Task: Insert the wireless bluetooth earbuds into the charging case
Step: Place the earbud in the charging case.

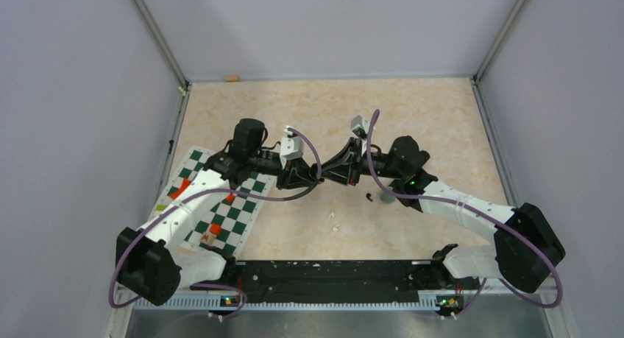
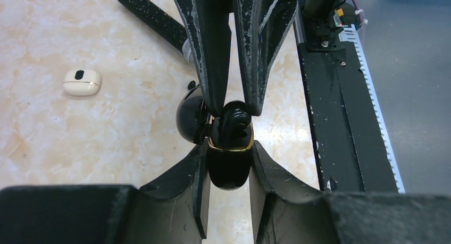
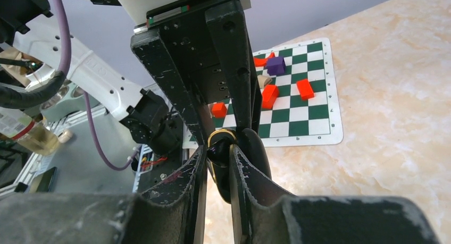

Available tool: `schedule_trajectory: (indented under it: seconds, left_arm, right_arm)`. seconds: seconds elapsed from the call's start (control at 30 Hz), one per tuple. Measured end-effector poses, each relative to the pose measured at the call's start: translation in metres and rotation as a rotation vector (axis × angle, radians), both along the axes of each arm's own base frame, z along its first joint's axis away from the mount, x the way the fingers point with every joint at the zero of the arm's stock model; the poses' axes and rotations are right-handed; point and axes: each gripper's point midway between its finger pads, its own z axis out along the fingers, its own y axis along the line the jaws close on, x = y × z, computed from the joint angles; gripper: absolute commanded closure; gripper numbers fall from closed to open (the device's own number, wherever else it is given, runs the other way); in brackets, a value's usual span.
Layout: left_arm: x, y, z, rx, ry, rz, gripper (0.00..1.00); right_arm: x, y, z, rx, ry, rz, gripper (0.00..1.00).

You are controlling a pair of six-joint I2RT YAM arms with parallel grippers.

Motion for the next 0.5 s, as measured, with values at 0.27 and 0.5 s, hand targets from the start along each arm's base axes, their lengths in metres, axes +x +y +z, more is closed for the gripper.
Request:
schedule_trajectory:
  seconds: [0.27, 0.5]
  left_arm:
    - [0.000, -0.001, 0.003, -0.012, 0.006, -0.002, 1.00]
    - [0.000, -0.002, 0.011, -0.040, 0.028, -0.001, 1.00]
  right_arm:
    - [0.003, 0.001, 0.001, -0.023, 0.021, -0.010, 0.75]
    - [0.006, 0.004, 0.014, -0.025, 0.011, -0.006, 0.63]
